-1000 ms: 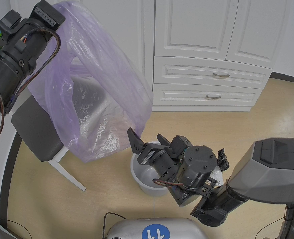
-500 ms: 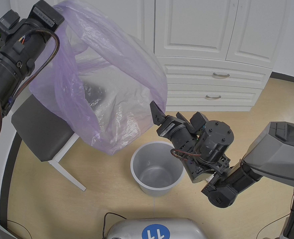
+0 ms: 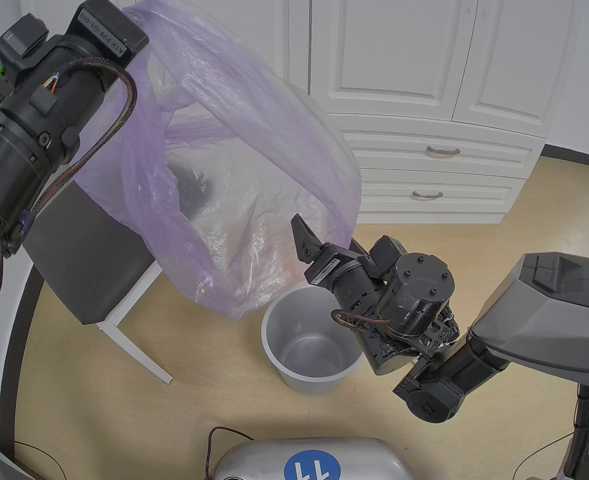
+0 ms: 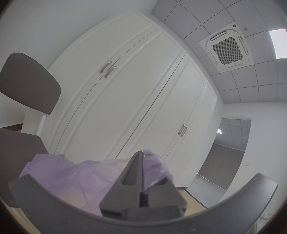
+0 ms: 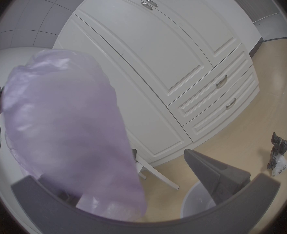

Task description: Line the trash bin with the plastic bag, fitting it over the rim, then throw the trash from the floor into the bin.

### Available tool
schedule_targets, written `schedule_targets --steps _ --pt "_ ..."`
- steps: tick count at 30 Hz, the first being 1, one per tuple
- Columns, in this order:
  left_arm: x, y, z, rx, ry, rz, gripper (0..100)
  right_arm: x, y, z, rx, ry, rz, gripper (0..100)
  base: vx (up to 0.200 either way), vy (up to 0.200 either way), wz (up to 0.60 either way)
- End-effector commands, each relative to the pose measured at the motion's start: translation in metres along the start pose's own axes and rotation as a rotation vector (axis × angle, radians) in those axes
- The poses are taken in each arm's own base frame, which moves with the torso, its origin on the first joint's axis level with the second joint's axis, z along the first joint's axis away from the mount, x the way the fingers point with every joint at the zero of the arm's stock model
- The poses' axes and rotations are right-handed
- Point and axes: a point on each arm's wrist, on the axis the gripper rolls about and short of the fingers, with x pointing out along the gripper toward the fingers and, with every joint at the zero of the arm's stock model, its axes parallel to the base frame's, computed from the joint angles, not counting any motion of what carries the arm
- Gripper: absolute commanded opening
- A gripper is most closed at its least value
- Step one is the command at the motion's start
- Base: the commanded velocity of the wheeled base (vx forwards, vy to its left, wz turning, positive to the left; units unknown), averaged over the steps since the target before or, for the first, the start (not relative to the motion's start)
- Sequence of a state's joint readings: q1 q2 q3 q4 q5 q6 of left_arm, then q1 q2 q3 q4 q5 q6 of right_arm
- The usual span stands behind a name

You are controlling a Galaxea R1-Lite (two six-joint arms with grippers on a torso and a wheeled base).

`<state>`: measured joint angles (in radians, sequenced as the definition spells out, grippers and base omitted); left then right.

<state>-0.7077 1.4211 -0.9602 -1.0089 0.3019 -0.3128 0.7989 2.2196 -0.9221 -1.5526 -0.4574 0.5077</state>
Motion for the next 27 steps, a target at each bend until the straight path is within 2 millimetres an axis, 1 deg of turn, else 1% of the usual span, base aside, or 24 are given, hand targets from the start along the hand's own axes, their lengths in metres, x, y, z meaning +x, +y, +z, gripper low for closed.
schedule_targets --steps 1,5,6,8,12,14,15,16,17,18,19,20,21,23,26,27 --pt "-0.001 -0.001 -0.002 -0.003 0.006 -0.003 0 0.001 -0.001 0.001 0.004 -0.012 0.002 100 0.0 0.0 0.0" --pt "-0.001 -0.001 -0.001 -0.003 0.006 -0.003 0 0.001 0.0 0.004 -0.002 -0.021 0.005 100 0.0 0.0 0.0" --pt "-0.001 -0.001 -0.001 -0.003 0.006 -0.003 0 0.001 0.0 0.004 -0.002 -0.021 0.005 0 0.0 0.0 0.0" --pt "-0.001 -0.001 -0.002 -0.002 0.007 -0.002 0 0.0 0.0 0.006 -0.003 -0.022 0.006 0 0.0 0.0 0.0" --pt "0.002 0.001 -0.005 0.005 0.014 0.005 0 -0.009 0.0 0.013 -0.025 -0.003 0.003 0 0.0 0.0 0.0" --pt "0.003 0.002 -0.006 0.007 0.018 0.009 0 -0.016 -0.006 0.019 -0.058 0.031 0.032 0 0.0 0.0 0.0" --pt "0.003 0.003 -0.006 0.008 0.018 0.01 0 -0.017 -0.007 0.019 -0.061 0.035 0.033 0 0.0 0.0 0.0" --pt "0.004 0.005 -0.007 0.014 0.025 0.013 0 -0.018 -0.019 0.028 -0.096 0.063 0.049 0 0.0 0.0 0.0" --pt "0.004 0.005 -0.007 0.015 0.024 0.014 0 -0.018 -0.019 0.03 -0.098 0.061 0.049 0 0.0 0.0 0.0" --pt "0.004 0.007 -0.01 0.019 0.035 0.016 0 -0.019 -0.025 0.041 -0.122 0.064 0.057 0 0.0 0.0 0.0" --pt "0.005 0.007 -0.011 0.022 0.038 0.017 0 -0.019 -0.026 0.043 -0.125 0.063 0.056 0 0.0 0.0 0.0" --pt "0.006 0.01 -0.02 0.03 0.067 0.023 0 -0.018 -0.036 0.058 -0.168 0.062 0.017 0 0.0 0.0 0.0" --pt "0.007 0.013 -0.028 0.041 0.1 0.027 0 -0.018 -0.04 0.066 -0.197 0.073 -0.006 0 0.0 0.0 0.0" --pt "0.008 0.02 -0.046 0.061 0.174 0.023 0 -0.018 -0.045 0.083 -0.225 0.084 -0.05 0 0.0 0.0 0.0" --pt "0.01 0.032 -0.073 0.086 0.293 0.012 0 -0.022 -0.052 0.117 -0.256 0.106 -0.114 0 0.0 0.0 0.0" --pt "0.01 0.032 -0.073 0.086 0.293 0.012 0 -0.022 -0.052 0.117 -0.256 0.106 -0.114 0 0.0 0.0 0.0"
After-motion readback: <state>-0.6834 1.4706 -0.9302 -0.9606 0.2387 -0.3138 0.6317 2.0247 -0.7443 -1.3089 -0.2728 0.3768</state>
